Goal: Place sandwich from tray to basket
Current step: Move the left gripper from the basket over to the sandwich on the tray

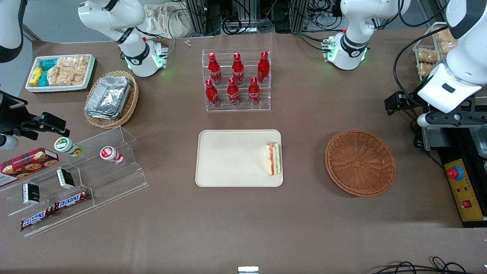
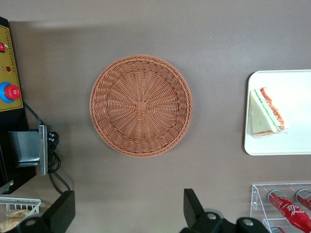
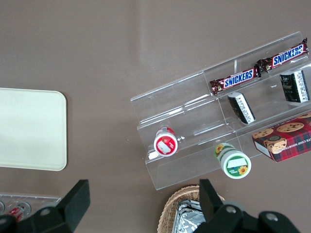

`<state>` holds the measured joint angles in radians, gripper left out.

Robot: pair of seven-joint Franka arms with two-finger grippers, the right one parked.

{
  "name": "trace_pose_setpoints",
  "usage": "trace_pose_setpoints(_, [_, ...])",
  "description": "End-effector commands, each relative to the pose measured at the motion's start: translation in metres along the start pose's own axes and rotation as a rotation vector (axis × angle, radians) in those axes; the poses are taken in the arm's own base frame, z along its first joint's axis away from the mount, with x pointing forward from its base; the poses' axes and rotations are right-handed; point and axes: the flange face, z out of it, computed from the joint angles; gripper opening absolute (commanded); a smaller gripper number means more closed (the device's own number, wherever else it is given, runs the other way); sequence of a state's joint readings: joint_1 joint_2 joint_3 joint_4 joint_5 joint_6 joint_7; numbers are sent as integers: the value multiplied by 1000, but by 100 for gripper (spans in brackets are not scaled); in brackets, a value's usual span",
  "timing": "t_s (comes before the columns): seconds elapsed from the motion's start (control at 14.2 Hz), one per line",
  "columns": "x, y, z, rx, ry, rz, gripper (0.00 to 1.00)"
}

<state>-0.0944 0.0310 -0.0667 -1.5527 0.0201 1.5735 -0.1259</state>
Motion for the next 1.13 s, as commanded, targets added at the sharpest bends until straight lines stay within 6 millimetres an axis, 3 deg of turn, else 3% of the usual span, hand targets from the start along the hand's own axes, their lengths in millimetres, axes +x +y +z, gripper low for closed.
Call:
trace_pose_setpoints(0.0, [-1, 4, -2, -4, -6, -9, 100])
trace_pose_setpoints(0.21, [0, 6, 2, -10, -20, -12, 100])
trace_pose_setpoints(0.49, [-1, 29, 11, -17, -49, 5, 100])
trace_pose_setpoints(0.85, [5, 140, 48, -43, -32, -22, 100])
trace_pose_setpoints(1.06, [1, 217, 98, -13, -56, -118, 100])
